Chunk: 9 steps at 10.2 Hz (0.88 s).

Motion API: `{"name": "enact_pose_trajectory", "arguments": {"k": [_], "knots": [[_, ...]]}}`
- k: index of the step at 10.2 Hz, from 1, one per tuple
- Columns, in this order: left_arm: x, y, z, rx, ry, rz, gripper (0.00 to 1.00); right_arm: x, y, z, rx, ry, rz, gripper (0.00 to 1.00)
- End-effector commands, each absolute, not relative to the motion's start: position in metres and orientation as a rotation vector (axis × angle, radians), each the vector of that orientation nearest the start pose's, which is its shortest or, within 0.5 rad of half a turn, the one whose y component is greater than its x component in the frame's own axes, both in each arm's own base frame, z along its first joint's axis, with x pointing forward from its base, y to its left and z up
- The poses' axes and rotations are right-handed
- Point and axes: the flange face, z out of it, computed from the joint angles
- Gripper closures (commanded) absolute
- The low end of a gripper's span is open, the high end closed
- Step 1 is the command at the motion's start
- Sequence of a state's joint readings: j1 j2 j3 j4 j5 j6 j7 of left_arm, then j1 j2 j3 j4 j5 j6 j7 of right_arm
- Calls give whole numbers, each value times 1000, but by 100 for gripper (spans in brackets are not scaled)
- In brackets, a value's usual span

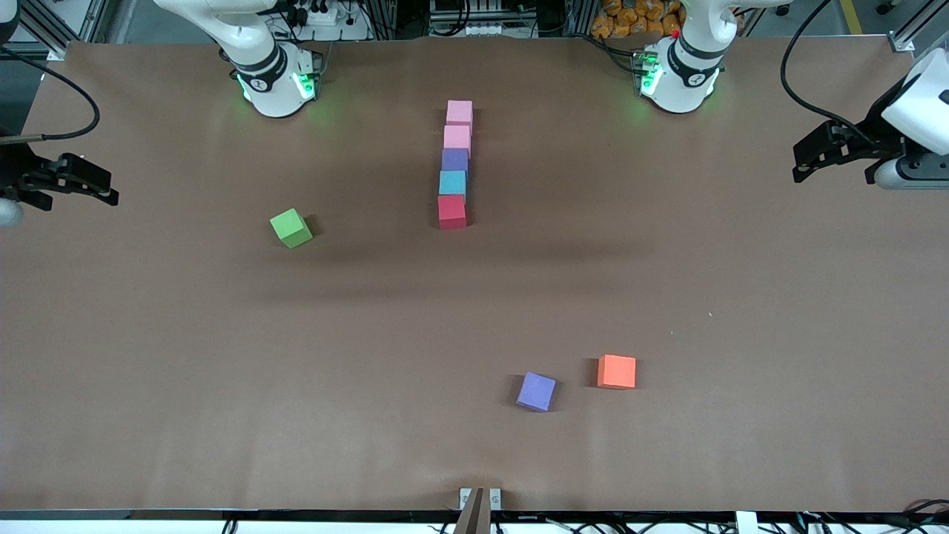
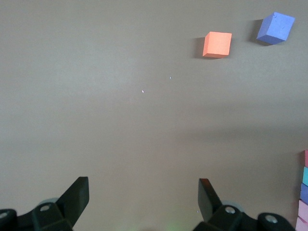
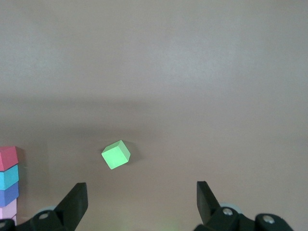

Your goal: Arrange blocks into number 1

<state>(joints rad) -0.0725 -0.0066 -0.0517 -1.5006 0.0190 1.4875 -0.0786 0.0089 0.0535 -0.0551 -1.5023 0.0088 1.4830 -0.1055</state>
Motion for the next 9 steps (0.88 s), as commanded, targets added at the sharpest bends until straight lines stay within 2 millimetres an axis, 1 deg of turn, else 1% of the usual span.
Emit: {"name": "enact_pose_trajectory", "arguments": {"k": [1, 3, 9], "knots": [[540, -69, 655, -3137, 93, -3, 0, 554, -29, 620, -3118, -104, 122, 0], [540, -71, 656, -3137, 98, -10, 0, 554, -35, 620, -3116, -97, 124, 0], [541, -71, 656, -3134, 103, -13, 0, 557, -33, 619, -3105, -81, 117, 0]]}}
